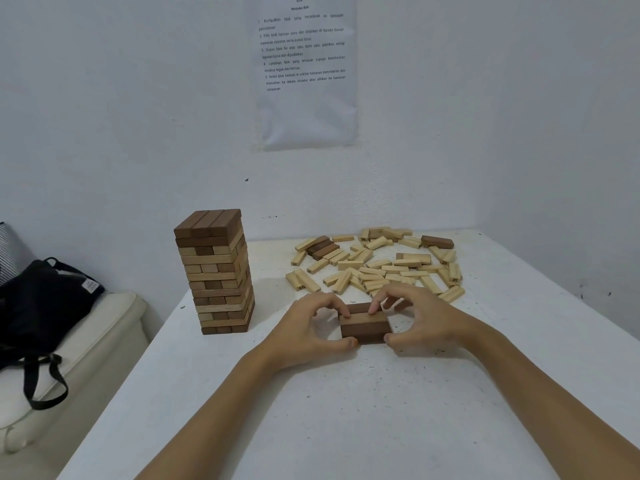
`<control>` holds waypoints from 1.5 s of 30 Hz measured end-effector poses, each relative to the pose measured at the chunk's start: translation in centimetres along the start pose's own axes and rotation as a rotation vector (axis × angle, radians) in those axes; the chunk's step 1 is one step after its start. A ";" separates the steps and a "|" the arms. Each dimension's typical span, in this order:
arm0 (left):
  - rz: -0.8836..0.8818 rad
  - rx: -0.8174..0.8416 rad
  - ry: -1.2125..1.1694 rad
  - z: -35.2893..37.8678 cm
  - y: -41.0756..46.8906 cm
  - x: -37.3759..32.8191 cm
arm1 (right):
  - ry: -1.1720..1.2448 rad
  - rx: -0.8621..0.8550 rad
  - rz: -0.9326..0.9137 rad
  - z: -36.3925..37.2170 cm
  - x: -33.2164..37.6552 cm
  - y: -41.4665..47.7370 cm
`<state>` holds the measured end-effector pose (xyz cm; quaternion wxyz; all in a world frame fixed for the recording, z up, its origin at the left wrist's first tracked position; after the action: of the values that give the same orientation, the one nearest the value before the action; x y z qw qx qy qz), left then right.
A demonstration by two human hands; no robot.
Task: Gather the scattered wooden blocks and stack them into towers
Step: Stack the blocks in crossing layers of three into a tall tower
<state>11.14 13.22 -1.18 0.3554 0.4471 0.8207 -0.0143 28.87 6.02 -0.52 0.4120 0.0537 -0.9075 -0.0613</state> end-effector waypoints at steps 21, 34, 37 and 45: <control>0.255 -0.436 0.066 -12.7 -2.9 -10.2 | 0.173 -0.155 -0.444 -5.6 13.5 0.0; 0.108 -0.459 0.145 -23.9 -3.8 -5.4 | 0.289 -0.229 -0.477 -1.8 20.7 8.0; 0.046 -0.435 0.099 -24.7 -3.6 -3.2 | 0.339 -0.229 -0.432 -0.3 20.6 9.6; -0.109 -0.366 -0.121 -24.0 -3.5 2.5 | 0.339 -0.264 -0.328 2.9 19.3 12.4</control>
<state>-5.98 21.14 14.24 0.4780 0.3285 0.8098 0.0890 13.46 15.60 13.83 0.5461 0.1553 -0.7889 -0.2353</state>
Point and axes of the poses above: each hand's wrist, its own y-axis towards the middle knuckle, its own z-axis out of the palm, x = y × z, the point moved 5 cm from there along y, towards the middle knuckle, and after that the axes turned 5 degrees about y, right-handed, at the moved point
